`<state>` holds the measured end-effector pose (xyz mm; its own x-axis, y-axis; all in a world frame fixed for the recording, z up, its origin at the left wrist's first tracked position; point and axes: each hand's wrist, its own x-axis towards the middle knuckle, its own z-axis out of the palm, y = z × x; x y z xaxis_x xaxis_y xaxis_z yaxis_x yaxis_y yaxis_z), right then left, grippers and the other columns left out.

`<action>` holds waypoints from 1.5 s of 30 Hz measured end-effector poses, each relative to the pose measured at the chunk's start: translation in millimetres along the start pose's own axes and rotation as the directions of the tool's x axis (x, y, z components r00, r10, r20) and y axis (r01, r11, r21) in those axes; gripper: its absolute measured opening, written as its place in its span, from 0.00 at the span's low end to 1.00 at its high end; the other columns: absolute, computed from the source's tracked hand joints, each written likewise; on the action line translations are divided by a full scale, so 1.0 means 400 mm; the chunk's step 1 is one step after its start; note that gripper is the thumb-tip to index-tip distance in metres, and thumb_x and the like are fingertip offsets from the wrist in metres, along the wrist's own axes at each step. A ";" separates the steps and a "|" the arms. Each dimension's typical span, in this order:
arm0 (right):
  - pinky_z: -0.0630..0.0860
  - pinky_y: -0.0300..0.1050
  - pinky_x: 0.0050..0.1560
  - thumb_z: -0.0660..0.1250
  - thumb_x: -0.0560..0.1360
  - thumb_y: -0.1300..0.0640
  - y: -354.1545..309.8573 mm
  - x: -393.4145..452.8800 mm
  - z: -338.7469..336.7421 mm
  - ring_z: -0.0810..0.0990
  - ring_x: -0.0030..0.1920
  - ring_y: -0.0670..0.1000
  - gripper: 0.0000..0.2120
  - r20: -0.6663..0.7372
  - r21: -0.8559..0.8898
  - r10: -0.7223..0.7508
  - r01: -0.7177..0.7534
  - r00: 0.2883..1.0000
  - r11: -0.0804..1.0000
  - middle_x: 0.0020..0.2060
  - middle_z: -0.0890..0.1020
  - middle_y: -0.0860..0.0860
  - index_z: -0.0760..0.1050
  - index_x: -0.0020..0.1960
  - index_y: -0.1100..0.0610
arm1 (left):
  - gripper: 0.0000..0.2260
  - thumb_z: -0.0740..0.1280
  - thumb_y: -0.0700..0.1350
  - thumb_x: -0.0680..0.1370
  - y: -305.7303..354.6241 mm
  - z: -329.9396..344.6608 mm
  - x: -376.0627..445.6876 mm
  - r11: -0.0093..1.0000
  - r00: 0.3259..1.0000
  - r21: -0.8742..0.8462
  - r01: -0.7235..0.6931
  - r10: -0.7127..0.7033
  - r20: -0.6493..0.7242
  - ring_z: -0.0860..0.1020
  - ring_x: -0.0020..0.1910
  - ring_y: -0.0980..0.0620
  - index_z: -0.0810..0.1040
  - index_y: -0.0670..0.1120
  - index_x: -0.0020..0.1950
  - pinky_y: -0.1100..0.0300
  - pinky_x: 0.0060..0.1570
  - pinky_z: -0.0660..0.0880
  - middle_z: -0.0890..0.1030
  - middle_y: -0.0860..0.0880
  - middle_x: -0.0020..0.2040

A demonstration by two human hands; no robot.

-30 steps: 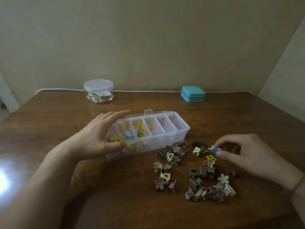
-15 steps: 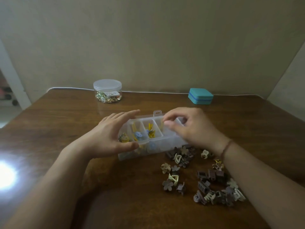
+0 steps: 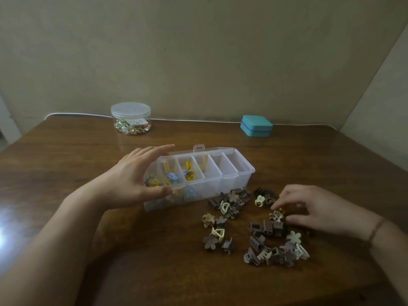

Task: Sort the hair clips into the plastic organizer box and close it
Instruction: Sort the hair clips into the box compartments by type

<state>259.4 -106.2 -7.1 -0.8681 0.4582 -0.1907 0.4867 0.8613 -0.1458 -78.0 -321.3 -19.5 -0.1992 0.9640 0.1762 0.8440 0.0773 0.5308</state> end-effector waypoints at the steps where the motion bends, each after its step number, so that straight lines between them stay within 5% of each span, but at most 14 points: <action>1: 0.74 0.38 0.47 0.68 0.75 0.47 0.001 0.000 0.005 0.73 0.49 0.37 0.14 0.009 -0.014 0.009 -0.009 1.000 1.000 0.52 0.72 0.30 0.72 0.55 0.29 | 0.40 0.64 0.70 0.63 -0.001 0.001 0.000 1.000 1.000 -0.003 -0.002 0.002 0.000 0.61 0.69 0.61 0.55 0.68 0.74 0.51 0.71 0.62 0.66 0.62 0.70; 7: 0.66 0.31 0.42 0.66 0.75 0.45 0.009 0.012 0.018 0.70 0.48 0.32 0.08 -0.099 -0.101 0.020 -0.030 0.995 0.994 0.52 0.70 0.30 0.71 0.49 0.31 | 0.41 0.65 0.70 0.63 -0.002 0.003 0.000 1.000 1.000 -0.003 -0.004 0.004 -0.009 0.62 0.68 0.62 0.55 0.67 0.74 0.53 0.70 0.63 0.66 0.63 0.68; 13: 0.76 0.40 0.50 0.72 0.73 0.52 0.028 0.016 0.036 0.75 0.49 0.39 0.10 -0.136 0.097 0.094 -0.081 0.986 0.992 0.48 0.77 0.35 0.75 0.43 0.37 | 0.42 0.65 0.70 0.62 0.001 0.004 0.002 0.999 0.999 -0.029 0.034 -0.035 -0.028 0.62 0.68 0.61 0.55 0.67 0.74 0.52 0.70 0.62 0.67 0.63 0.68; 18: 0.72 0.37 0.49 0.73 0.72 0.55 0.042 0.017 0.031 0.75 0.52 0.40 0.11 -0.112 0.176 0.132 -0.112 0.985 0.978 0.48 0.77 0.36 0.76 0.43 0.38 | 0.43 0.64 0.70 0.62 -0.021 0.001 0.004 0.997 0.995 -0.017 0.075 -0.075 -0.060 0.61 0.69 0.59 0.56 0.65 0.75 0.50 0.69 0.64 0.67 0.61 0.70; 22: 0.69 0.33 0.47 0.74 0.71 0.57 0.023 0.017 -0.004 0.75 0.52 0.38 0.15 -0.224 0.232 0.136 -0.083 0.965 0.969 0.49 0.78 0.36 0.75 0.46 0.37 | 0.44 0.66 0.68 0.59 -0.046 -0.021 -0.012 0.993 0.991 -0.067 0.096 -0.102 -0.087 0.63 0.67 0.58 0.58 0.65 0.74 0.55 0.64 0.63 0.70 0.60 0.68; 29: 0.80 0.39 0.50 0.75 0.70 0.64 -0.183 0.129 -0.139 0.83 0.46 0.48 0.14 -0.520 0.515 0.008 0.305 0.854 0.801 0.45 0.84 0.49 0.79 0.46 0.45 | 0.43 0.66 0.66 0.61 -0.055 -0.025 -0.016 0.994 0.993 -0.070 0.085 -0.091 -0.074 0.61 0.69 0.55 0.58 0.64 0.75 0.51 0.67 0.63 0.68 0.58 0.69; 34: 0.80 0.40 0.44 0.72 0.71 0.69 -0.358 0.256 -0.157 0.81 0.40 0.46 0.09 -0.481 0.593 -0.150 0.446 0.864 0.670 0.42 0.83 0.57 0.80 0.49 0.59 | 0.43 0.66 0.67 0.62 -0.057 -0.027 -0.017 0.995 0.994 -0.056 0.077 -0.081 -0.068 0.62 0.66 0.58 0.57 0.64 0.76 0.50 0.67 0.64 0.68 0.59 0.68; 38: 0.77 0.30 0.42 0.72 0.73 0.62 -0.406 0.305 -0.139 0.81 0.39 0.41 0.06 -0.409 0.372 -0.251 0.412 0.877 0.832 0.41 0.84 0.47 0.82 0.48 0.54 | 0.42 0.66 0.66 0.63 -0.061 -0.026 -0.017 0.997 0.994 -0.032 0.065 -0.068 -0.085 0.62 0.67 0.58 0.56 0.63 0.76 0.49 0.69 0.64 0.68 0.59 0.69; 40: 0.74 0.26 0.41 0.70 0.74 0.61 -0.377 0.289 -0.152 0.81 0.40 0.40 0.06 -0.501 0.252 -0.217 0.382 0.837 0.889 0.41 0.84 0.44 0.82 0.47 0.51 | 0.41 0.66 0.66 0.64 -0.059 -0.024 -0.015 0.998 0.995 -0.018 0.056 -0.057 -0.081 0.62 0.68 0.57 0.56 0.64 0.76 0.47 0.69 0.63 0.68 0.59 0.69; 43: 0.77 0.32 0.45 0.70 0.75 0.60 -0.278 0.242 -0.169 0.81 0.43 0.41 0.06 -0.608 0.292 -0.120 0.362 0.785 0.885 0.42 0.84 0.43 0.82 0.47 0.49 | 0.40 0.65 0.65 0.66 -0.055 -0.017 -0.012 0.999 0.996 0.005 0.040 -0.039 -0.081 0.62 0.69 0.56 0.55 0.65 0.76 0.45 0.70 0.62 0.67 0.58 0.71; 45: 0.78 0.34 0.44 0.71 0.74 0.58 -0.203 0.210 -0.156 0.81 0.43 0.40 0.06 -0.575 0.331 -0.068 0.308 0.815 0.892 0.42 0.84 0.43 0.82 0.47 0.47 | 0.39 0.65 0.65 0.66 -0.051 -0.009 -0.009 0.999 0.996 0.011 0.030 -0.029 -0.082 0.61 0.70 0.56 0.55 0.64 0.76 0.43 0.70 0.61 0.66 0.58 0.72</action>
<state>140.9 -124.0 49.4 -0.7968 0.4411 0.4130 0.1989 0.8368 -0.5101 -96.4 -327.3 -28.0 -0.2635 0.9373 0.2281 0.8431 0.1089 0.5267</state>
